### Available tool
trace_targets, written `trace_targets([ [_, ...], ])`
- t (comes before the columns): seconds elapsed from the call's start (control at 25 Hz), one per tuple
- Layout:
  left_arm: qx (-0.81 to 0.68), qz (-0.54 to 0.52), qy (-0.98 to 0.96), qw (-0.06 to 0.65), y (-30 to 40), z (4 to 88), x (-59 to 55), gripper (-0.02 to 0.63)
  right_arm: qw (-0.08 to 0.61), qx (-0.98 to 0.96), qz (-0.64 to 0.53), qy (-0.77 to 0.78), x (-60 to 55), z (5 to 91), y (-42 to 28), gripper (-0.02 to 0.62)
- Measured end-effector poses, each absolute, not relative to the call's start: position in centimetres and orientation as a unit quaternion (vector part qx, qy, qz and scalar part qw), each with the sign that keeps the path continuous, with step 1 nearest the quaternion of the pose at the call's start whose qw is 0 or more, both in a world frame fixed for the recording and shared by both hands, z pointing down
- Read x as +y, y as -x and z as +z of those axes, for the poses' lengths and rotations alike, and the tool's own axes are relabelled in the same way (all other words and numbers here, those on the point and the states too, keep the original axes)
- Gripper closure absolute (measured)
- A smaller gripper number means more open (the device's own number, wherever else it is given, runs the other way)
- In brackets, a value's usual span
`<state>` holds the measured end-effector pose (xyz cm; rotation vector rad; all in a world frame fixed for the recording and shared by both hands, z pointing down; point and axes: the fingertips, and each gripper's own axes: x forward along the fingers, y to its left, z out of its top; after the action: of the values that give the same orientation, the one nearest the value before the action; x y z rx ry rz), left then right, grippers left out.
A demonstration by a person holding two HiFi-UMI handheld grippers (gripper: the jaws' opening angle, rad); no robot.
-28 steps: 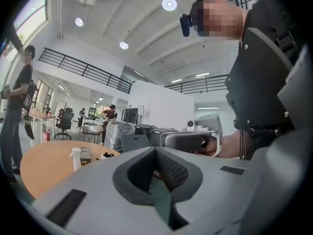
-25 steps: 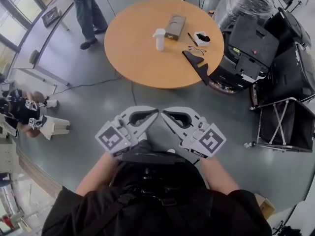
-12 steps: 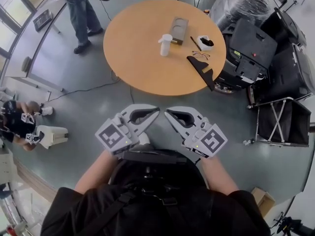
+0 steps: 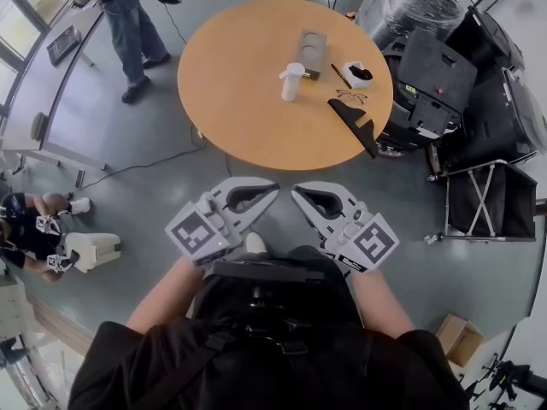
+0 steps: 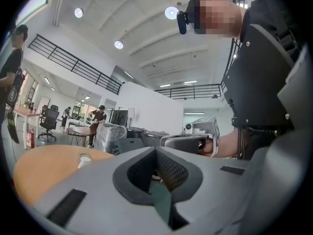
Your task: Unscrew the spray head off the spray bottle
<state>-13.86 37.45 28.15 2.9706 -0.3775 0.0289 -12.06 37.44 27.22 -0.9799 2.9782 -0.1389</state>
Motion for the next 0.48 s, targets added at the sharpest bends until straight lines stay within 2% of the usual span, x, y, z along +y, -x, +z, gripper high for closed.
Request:
trace_targets([
  [0.48, -0.139, 0.016, -0.987, 0.075, 11.4, 29.3, 32.0, 0.603, 0.004, 0.954, -0.053, 0.296, 32.3, 28.6, 9.7, 0.584],
])
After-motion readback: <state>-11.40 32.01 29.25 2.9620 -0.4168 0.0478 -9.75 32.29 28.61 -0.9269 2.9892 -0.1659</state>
